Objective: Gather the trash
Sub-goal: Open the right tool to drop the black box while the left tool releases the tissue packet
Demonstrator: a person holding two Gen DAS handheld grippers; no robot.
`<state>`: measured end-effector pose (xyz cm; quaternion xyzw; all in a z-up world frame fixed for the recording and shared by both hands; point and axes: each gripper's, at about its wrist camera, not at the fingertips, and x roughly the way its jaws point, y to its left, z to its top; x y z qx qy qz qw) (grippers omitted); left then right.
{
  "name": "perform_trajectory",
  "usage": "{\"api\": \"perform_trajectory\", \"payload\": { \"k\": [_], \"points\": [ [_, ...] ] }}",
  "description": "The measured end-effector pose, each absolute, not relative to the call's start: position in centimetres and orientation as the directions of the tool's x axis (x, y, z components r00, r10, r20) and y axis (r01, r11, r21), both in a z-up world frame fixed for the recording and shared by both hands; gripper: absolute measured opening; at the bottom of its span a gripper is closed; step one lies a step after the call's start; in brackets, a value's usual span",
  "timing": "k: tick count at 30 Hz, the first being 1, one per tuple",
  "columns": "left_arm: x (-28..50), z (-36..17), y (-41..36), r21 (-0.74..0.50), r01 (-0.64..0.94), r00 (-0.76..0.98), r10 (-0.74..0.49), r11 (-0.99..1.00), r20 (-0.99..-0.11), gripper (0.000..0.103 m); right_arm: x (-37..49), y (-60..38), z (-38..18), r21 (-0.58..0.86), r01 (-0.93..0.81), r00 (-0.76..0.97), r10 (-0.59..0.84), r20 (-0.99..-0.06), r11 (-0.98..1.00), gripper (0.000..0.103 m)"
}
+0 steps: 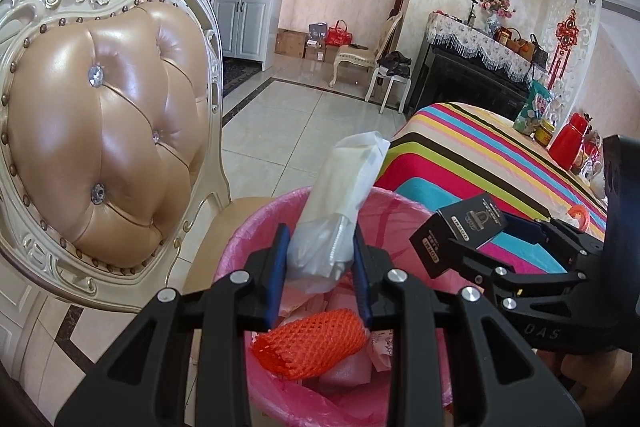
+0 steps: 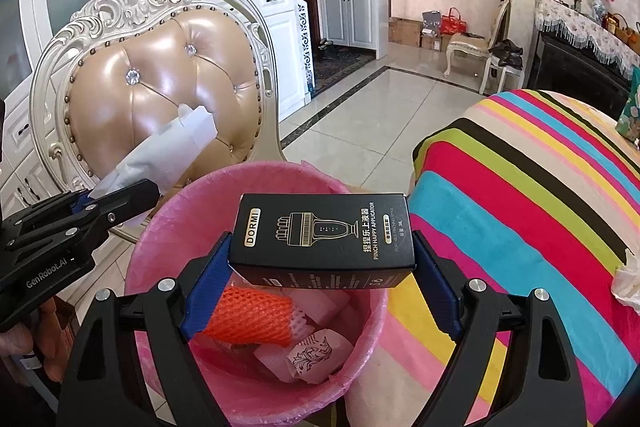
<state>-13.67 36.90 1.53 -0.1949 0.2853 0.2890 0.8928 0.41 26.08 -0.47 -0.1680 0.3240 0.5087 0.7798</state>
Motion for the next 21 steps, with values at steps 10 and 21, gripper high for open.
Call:
{"api": "perform_trajectory", "payload": {
  "k": [10, 21],
  "points": [
    [-13.47, 1.51, 36.78, -0.186, -0.628, 0.671, 0.406, 0.755, -0.62, 0.029, 0.33, 26.43, -0.73, 0.062, -0.908, 0.264, 0.683, -0.681, 0.414, 0.082],
    [-12.88, 1.19, 36.98, -0.191, -0.631, 0.667, 0.401, 0.751, -0.627, 0.039, 0.52, 26.29, -0.59, 0.054, -0.907, 0.276, 0.685, -0.674, 0.418, 0.082]
  ]
}}
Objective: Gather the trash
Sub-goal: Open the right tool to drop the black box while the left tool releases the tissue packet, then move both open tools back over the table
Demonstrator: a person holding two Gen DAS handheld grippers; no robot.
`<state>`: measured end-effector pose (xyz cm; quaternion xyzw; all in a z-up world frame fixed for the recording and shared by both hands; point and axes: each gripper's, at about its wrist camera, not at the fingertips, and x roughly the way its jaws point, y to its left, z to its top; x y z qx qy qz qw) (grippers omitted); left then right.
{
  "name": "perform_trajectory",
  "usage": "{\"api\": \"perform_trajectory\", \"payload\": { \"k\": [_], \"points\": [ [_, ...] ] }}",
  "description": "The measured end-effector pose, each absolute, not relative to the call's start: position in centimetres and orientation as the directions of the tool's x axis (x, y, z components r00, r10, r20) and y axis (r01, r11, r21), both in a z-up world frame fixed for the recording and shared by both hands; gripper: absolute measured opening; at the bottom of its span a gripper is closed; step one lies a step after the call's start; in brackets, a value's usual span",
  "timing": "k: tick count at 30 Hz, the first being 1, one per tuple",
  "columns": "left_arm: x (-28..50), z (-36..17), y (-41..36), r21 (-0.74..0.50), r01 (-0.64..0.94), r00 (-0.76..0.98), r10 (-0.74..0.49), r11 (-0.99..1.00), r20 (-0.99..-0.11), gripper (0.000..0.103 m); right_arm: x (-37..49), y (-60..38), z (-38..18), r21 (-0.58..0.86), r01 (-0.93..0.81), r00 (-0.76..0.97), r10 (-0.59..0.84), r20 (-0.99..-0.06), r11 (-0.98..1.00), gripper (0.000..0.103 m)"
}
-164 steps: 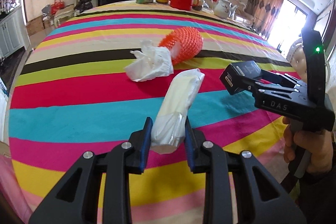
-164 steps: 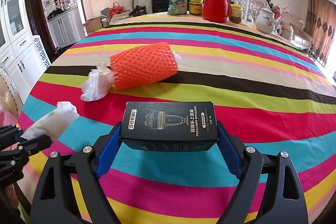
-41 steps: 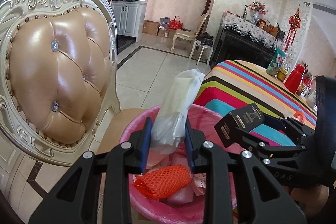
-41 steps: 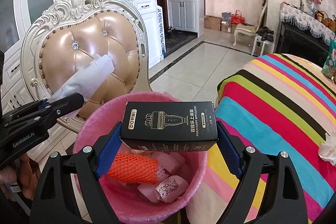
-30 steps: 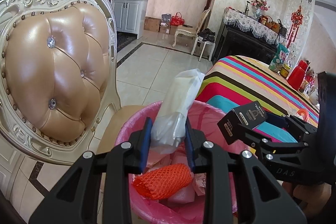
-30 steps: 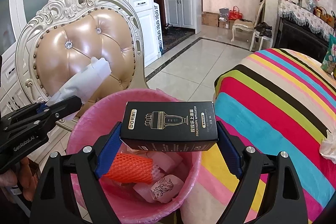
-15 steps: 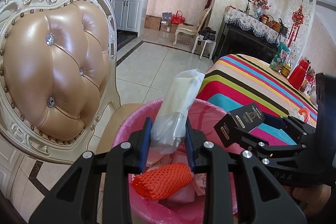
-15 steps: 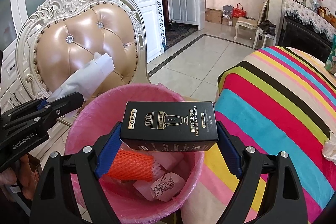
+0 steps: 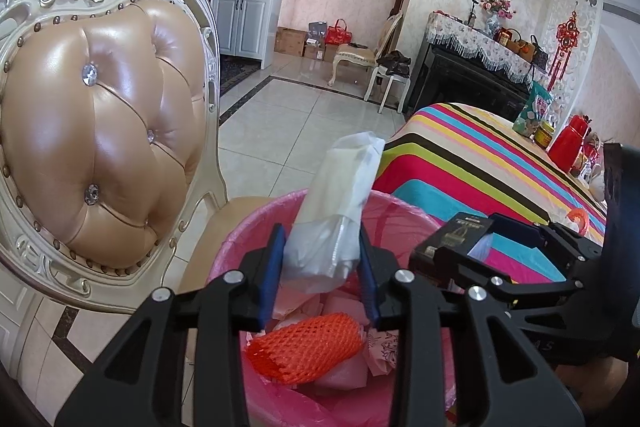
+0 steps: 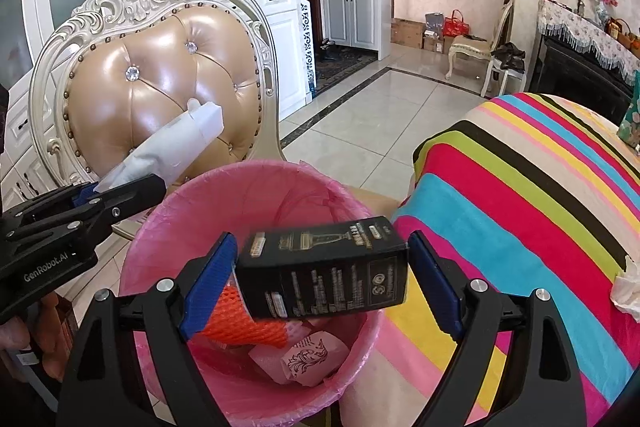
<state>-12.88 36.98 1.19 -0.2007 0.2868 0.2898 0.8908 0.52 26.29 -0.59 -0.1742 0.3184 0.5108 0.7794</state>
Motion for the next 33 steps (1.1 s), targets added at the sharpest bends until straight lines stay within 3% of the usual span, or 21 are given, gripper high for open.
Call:
{"api": "perform_trajectory", "payload": {
  "k": [1, 33],
  "points": [
    [-12.9, 1.2, 37.0, -0.194, -0.634, 0.667, 0.403, 0.748, -0.627, 0.043, 0.6, 26.3, -0.6, 0.054, -0.906, 0.277, 0.685, -0.674, 0.419, 0.082],
    [-11.8, 1.9, 36.4, -0.196, -0.621, 0.68, 0.396, 0.759, -0.618, 0.043, 4.1, 24.1, 1.4, 0.035, -0.871, 0.349, 0.668, -0.658, 0.49, 0.083]
  ]
}}
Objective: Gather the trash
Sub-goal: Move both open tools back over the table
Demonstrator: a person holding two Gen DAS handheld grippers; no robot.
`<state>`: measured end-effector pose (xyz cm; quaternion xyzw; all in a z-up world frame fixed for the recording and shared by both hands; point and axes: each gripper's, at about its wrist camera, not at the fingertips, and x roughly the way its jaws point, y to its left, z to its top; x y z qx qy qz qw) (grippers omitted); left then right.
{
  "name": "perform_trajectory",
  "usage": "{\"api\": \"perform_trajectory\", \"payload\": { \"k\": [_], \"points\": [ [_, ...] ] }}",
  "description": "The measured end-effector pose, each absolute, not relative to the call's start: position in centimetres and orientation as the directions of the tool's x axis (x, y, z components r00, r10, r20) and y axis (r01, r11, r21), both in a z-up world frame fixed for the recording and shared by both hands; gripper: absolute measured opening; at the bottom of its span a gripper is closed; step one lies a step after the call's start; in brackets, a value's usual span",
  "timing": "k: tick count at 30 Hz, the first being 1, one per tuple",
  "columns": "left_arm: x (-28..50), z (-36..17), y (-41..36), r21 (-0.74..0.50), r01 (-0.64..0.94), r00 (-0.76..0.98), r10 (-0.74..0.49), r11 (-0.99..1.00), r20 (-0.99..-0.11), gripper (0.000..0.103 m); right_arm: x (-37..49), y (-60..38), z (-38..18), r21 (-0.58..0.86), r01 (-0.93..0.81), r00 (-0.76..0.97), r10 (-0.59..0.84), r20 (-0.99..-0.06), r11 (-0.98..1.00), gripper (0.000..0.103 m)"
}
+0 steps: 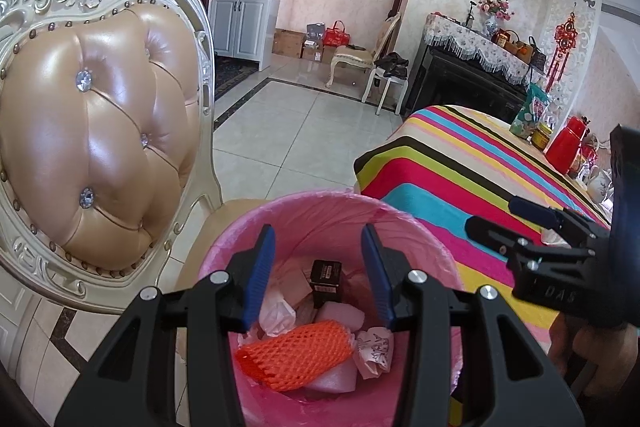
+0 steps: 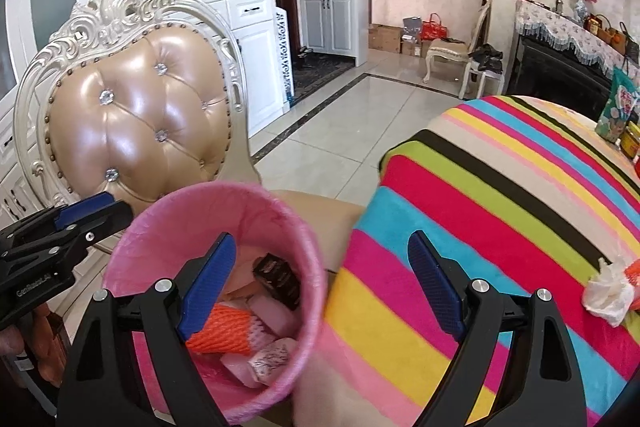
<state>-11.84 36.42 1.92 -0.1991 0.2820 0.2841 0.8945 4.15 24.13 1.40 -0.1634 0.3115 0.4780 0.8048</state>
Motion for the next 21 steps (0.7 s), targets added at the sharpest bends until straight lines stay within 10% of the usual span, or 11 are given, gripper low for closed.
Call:
{"api": "perform_trajectory", "payload": {
  "k": [21],
  "points": [
    [-1.9, 3.7, 30.4, -0.178, -0.472, 0.752, 0.289, 0.863, -0.593, 0.044, 17.9, 12.8, 5.5, 0.034, -0.678, 0.566, 0.551, -0.613, 0.734, 0.087]
  ]
}}
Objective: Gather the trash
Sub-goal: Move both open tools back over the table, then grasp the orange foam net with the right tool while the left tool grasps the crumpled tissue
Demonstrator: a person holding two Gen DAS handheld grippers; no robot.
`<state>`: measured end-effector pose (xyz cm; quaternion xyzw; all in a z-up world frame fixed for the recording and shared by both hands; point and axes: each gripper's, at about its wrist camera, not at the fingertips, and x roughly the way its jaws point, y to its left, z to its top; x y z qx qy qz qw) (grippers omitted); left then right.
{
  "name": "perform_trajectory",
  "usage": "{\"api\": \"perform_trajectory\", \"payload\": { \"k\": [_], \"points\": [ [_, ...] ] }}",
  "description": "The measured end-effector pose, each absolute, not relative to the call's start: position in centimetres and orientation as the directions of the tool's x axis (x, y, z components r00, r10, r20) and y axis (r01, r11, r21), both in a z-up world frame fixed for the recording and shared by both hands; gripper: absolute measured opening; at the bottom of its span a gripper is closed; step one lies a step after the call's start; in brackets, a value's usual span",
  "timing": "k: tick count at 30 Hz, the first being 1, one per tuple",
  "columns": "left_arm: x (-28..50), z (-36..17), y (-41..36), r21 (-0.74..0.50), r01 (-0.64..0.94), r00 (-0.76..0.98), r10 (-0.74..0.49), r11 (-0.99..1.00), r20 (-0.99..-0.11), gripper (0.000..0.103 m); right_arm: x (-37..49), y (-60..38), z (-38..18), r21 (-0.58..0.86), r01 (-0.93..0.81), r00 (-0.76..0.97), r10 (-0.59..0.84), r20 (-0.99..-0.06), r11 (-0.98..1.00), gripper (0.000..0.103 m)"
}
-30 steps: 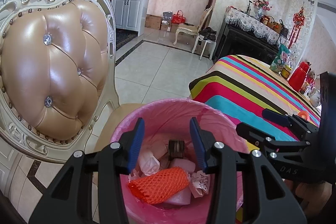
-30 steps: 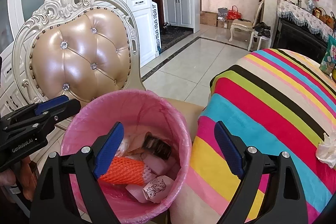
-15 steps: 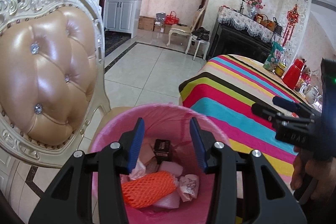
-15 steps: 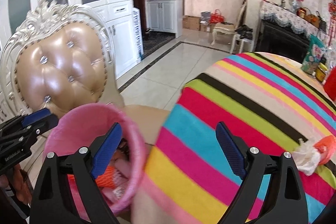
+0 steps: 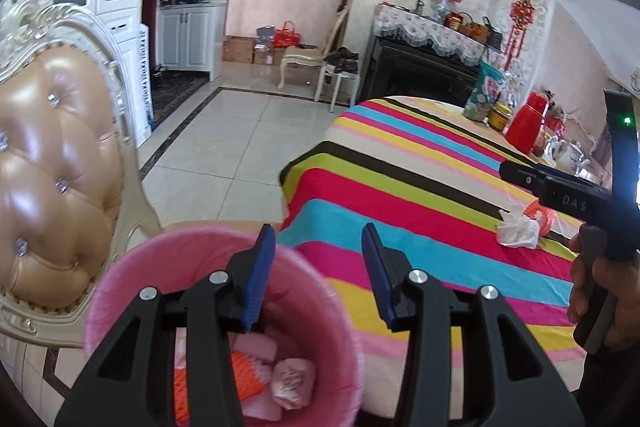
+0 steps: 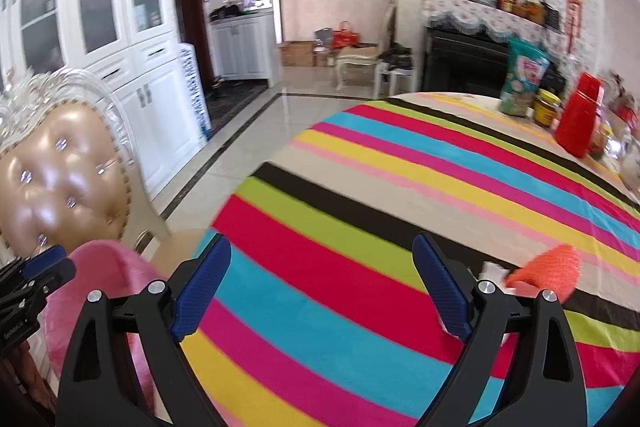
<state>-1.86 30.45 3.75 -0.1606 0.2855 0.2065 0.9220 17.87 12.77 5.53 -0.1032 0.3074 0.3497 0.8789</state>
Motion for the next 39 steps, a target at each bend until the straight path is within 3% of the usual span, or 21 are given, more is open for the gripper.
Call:
{"api": "perform_trajectory", "payload": {
  "k": [12, 24, 39],
  "points": [
    [5.3, 3.3, 25.9, -0.173, -0.368, 0.776, 0.198, 0.914, -0.599, 0.05, 24.9, 5.1, 5.3, 0.055, -0.521, 0.659, 0.441, -0.61, 0.852, 0.087],
    [10.6, 2.1, 22.2, -0.171, -0.293, 0.775, 0.128, 0.941, -0.619, 0.056, 31.5, -3.0, 1.3, 0.109, -0.281, 0.71, 0.283, -0.645, 0.953, 0.087],
    [16.2, 0.1, 18.2, -0.211, -0.164, 0.769, -0.009, 0.964, -0.639, 0.061, 35.3, -5.3, -2.4, 0.13, -0.213, 0.662, 0.241, -0.71, 0.968, 0.087]
  ]
}}
